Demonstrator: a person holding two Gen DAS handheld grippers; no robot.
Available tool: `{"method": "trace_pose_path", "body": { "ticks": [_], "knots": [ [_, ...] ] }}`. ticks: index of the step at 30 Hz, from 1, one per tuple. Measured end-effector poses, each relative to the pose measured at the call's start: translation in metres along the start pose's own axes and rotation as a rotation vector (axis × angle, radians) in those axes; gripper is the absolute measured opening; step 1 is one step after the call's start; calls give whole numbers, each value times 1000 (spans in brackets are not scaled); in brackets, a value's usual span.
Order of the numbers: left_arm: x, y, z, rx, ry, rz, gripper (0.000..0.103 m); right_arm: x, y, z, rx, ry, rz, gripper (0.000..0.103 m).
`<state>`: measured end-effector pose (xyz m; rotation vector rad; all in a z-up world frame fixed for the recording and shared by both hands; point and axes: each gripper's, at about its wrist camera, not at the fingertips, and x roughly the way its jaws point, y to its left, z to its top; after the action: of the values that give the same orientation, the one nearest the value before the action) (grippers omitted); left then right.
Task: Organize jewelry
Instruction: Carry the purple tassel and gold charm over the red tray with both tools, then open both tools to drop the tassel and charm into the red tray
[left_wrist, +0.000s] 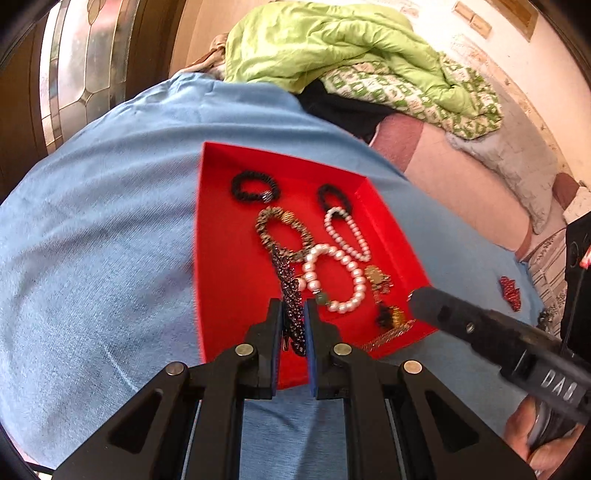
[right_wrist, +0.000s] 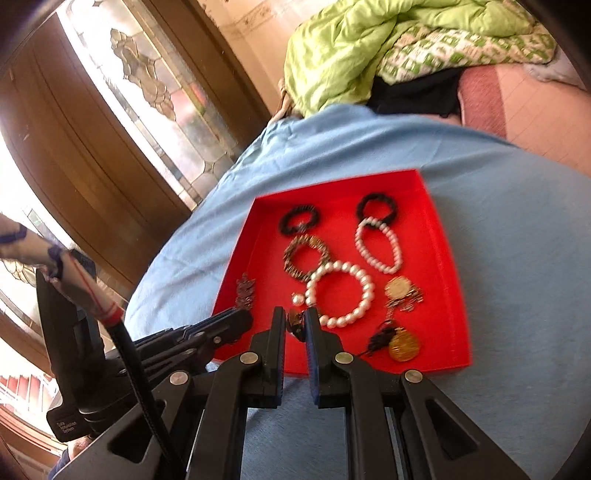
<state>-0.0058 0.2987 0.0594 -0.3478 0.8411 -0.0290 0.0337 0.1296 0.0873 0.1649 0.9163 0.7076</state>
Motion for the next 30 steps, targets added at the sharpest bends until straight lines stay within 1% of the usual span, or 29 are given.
{"method": "trace_pose_path", "body": {
  "ticks": [6,11,22,30],
  "knots": [
    [11,3,-4,15,33,8,11,28,-6,-10,13,51,-34,11],
    [15,4,-6,24,45,20,11,41,-16,-13,38,80,-59,11],
    [21,-2,-10,56,55,51,11,41,-22,-16,52,91,-72,12],
    [22,-5,-10,69,50,66,11,40,-21,-16,45,80,-87,12]
  ]
}}
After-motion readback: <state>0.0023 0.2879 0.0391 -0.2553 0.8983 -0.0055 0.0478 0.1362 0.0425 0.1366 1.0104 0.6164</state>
